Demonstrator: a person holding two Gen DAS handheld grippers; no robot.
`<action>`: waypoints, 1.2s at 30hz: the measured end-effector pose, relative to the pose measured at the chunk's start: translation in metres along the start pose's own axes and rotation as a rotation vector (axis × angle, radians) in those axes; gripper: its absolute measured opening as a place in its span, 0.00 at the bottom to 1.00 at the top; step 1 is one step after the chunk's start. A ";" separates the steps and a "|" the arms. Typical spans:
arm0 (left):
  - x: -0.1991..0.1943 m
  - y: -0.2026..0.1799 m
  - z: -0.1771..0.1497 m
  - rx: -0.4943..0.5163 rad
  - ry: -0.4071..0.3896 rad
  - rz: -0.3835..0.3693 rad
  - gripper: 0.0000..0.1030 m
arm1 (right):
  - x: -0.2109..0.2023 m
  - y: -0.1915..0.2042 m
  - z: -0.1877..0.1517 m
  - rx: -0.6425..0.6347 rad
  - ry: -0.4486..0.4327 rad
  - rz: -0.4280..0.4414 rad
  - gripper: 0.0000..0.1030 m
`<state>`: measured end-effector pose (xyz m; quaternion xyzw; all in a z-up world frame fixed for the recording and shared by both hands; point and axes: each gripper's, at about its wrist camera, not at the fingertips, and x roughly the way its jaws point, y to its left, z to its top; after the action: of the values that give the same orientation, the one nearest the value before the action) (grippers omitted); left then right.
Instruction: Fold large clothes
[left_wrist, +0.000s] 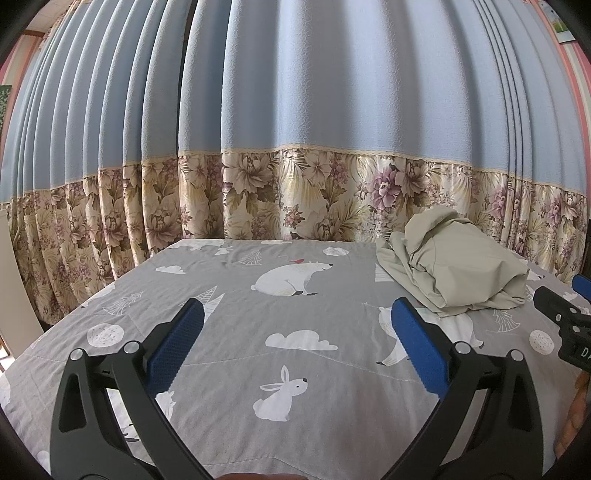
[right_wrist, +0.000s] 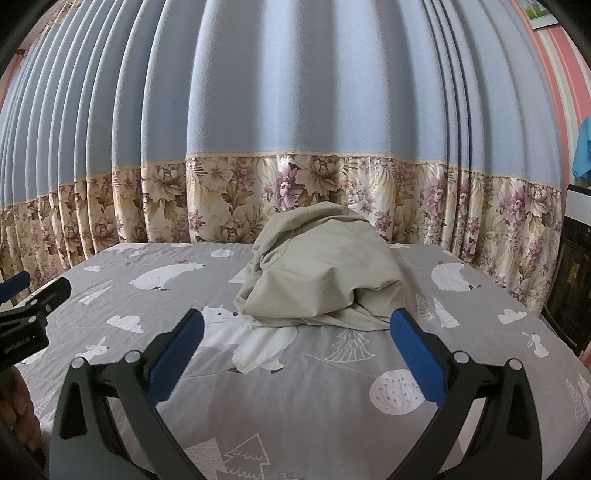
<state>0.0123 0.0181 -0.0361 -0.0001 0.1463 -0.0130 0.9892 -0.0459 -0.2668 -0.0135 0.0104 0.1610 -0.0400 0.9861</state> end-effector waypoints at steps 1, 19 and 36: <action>0.000 0.000 0.000 0.001 0.001 0.000 0.97 | 0.000 0.000 0.000 -0.001 0.000 0.000 0.98; 0.001 -0.001 -0.004 0.001 0.007 -0.005 0.97 | 0.000 0.000 0.001 -0.001 0.001 0.001 0.98; 0.001 -0.001 -0.003 0.002 0.007 -0.005 0.97 | 0.000 0.000 0.001 -0.001 0.001 0.001 0.98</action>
<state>0.0123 0.0173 -0.0393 0.0006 0.1499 -0.0156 0.9886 -0.0457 -0.2669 -0.0129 0.0098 0.1618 -0.0393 0.9860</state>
